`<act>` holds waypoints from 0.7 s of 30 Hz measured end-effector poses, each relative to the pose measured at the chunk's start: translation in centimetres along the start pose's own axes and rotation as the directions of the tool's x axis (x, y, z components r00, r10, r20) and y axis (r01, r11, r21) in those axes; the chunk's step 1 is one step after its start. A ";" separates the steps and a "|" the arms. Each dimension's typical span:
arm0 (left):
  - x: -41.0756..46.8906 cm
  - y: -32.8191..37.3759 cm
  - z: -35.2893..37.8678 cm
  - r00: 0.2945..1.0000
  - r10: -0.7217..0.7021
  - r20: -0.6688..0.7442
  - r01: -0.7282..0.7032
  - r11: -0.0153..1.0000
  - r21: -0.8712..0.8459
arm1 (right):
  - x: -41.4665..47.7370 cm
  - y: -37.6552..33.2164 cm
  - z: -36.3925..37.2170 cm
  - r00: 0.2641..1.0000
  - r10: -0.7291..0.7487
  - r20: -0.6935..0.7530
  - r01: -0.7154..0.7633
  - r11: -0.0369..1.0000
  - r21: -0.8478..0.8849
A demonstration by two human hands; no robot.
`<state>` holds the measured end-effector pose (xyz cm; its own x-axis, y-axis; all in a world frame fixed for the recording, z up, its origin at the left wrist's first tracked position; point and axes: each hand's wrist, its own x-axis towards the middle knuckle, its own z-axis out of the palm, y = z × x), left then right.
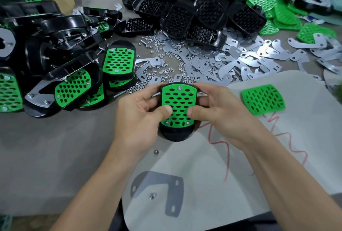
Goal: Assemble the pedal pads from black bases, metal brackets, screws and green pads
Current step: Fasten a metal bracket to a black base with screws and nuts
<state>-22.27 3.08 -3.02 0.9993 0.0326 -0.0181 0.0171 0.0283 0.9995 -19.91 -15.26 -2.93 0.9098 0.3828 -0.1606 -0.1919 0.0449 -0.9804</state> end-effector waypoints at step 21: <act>-0.3 0.9 0.2 0.995 0.088 0.052 -0.096 0.980 0.173 | -0.2 0.6 0.7 0.985 -0.078 -0.157 0.088 0.994 0.057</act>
<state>-22.56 2.90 -2.08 0.9973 -0.0167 0.0712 -0.0729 -0.1479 0.9863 -20.44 -14.65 -3.38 0.9685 0.2285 -0.0994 -0.1317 0.1309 -0.9826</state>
